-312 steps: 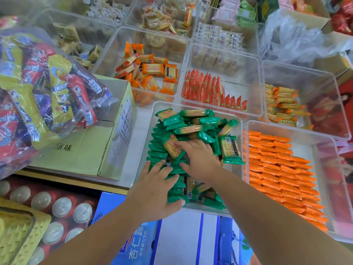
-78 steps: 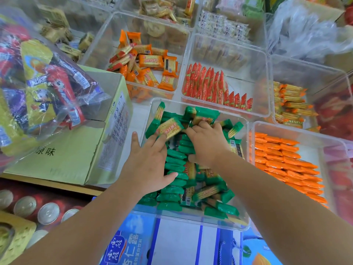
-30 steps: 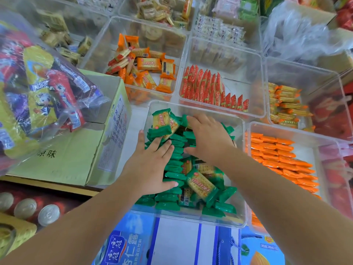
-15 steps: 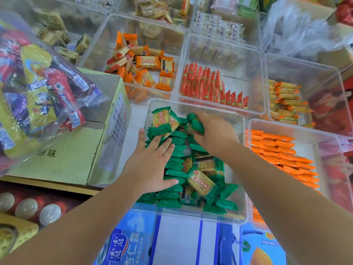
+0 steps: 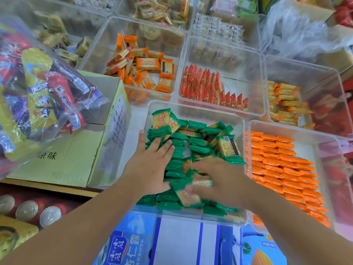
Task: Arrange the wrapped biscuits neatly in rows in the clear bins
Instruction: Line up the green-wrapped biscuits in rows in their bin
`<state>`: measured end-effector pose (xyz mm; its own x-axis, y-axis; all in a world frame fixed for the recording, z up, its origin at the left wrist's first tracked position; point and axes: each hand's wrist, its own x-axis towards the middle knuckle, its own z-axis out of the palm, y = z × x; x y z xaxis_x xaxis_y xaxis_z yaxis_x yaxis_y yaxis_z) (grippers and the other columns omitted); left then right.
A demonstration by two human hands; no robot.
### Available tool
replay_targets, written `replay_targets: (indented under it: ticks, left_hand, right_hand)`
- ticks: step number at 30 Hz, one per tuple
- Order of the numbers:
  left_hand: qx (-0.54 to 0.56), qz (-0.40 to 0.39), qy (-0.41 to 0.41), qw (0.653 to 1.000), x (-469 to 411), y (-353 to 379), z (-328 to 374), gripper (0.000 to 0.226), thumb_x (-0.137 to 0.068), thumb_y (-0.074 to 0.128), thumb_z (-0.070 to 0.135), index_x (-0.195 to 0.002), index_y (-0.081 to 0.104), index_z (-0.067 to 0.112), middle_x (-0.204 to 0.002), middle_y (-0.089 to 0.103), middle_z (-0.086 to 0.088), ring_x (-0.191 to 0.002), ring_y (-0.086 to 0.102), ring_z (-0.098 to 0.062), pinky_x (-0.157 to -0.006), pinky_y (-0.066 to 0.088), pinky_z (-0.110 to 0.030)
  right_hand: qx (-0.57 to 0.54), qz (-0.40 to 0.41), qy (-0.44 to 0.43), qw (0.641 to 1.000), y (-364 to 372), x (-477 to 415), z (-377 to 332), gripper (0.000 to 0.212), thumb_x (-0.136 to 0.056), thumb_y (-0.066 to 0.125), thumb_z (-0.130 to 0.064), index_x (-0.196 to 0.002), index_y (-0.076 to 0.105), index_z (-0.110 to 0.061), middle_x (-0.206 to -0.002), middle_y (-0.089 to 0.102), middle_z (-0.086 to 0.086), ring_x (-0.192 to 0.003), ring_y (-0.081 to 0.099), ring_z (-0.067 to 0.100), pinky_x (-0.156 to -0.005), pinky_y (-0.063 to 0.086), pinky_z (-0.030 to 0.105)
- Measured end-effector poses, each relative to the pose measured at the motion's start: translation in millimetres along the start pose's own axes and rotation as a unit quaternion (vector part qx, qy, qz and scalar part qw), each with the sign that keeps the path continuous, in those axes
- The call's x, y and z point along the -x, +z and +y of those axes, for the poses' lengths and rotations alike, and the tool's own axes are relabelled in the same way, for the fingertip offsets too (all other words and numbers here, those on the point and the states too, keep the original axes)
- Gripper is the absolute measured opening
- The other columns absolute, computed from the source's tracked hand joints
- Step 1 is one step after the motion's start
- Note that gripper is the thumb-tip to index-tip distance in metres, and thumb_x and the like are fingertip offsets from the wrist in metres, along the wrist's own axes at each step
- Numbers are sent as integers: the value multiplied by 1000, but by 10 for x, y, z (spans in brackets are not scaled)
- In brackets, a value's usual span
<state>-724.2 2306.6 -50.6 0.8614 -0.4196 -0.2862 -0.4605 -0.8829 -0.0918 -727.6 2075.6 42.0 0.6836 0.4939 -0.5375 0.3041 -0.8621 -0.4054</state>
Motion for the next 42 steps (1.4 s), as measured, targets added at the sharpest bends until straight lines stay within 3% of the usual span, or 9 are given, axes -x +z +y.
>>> replay_targets:
  ticks: [4, 10, 13, 18, 21, 25, 29, 37, 42]
  left_hand:
    - [13, 5, -1, 1000, 14, -29, -7, 114, -74, 17, 93, -160, 24, 19, -168, 22, -1, -153, 19, -32, -112, -13, -74]
    - [21, 0, 5, 1000, 18, -26, -21, 112, -75, 20, 92, -160, 27, 19, -167, 25, 0, -152, 23, -33, -112, -13, -74]
    - [22, 0, 7, 1000, 22, -22, -21, 111, -75, 21, 90, -159, 29, 18, -166, 27, -1, -151, 25, -33, -113, -13, -74]
    - [15, -1, 8, 1000, 17, -31, -15, 111, -75, 18, 90, -160, 24, 19, -168, 23, -1, -152, 22, -34, -111, -14, -74]
    - [13, -3, 8, 1000, 21, -45, -8, 110, -75, 18, 89, -160, 25, 20, -167, 25, -1, -151, 23, -34, -111, -14, -74]
    - [13, -1, 8, 1000, 20, -51, -9, 111, -75, 18, 90, -161, 23, 20, -168, 23, -1, -152, 21, -34, -111, -17, -74]
    - [15, 0, 8, 1000, 23, -54, -14, 111, -75, 18, 90, -161, 22, 19, -168, 22, -1, -152, 21, -34, -110, -19, -74]
    - [28, 10, 7, 1000, 31, -48, -18, 110, -74, 28, 89, -156, 37, 16, -163, 34, -4, -153, 19, -36, -114, -10, -74]
    - [29, 13, 3, 999, 28, -54, -13, 110, -73, 32, 89, -154, 41, 14, -164, 32, -8, -152, 19, -36, -114, -8, -74]
  right_hand:
    - [-15, 140, 21, 990, -202, -487, 2, 47, -99, 49, -51, -131, 62, -19, -129, 63, 0, -121, 55, 21, -98, 46, 33]
    - [146, 21, 148, 978, -267, -1255, 63, 15, -96, 50, -19, -82, 53, -15, -95, 64, 9, -77, 57, 27, -65, 46, 35]
    - [174, 37, 177, 968, -205, -1391, 67, 3, -90, 59, -17, -89, 58, -14, -101, 65, 9, -77, 55, 27, -63, 45, 36]
    - [184, 48, 180, 965, -73, -1478, 125, 54, -80, 74, -40, -124, 57, -14, -124, 54, 9, -116, 51, 31, -83, 45, 43]
    - [184, 63, 170, 966, -5, -1459, 179, 57, -83, 70, -39, -129, 48, -14, -126, 56, 9, -120, 50, 32, -93, 44, 44]
    - [148, 64, 158, 974, -45, -1424, 182, 64, -76, 81, -38, -121, 42, -14, -113, 60, 7, -105, 57, 32, -77, 41, 41]
    - [69, 89, 136, 984, -142, -1371, 166, 68, -66, 90, -27, -118, 48, -13, -109, 46, 5, -89, 55, 27, -72, 48, 39]
    - [-131, 180, 33, 974, -87, -1258, 184, 50, -81, 71, -23, -130, 63, -18, -125, 67, 0, -106, 61, 12, -92, 50, 27]
    - [-32, 104, 11, 994, 0, -1280, 151, 52, -96, 52, -17, -148, 48, -19, -156, 44, -1, -142, 40, 23, -117, 34, 43]
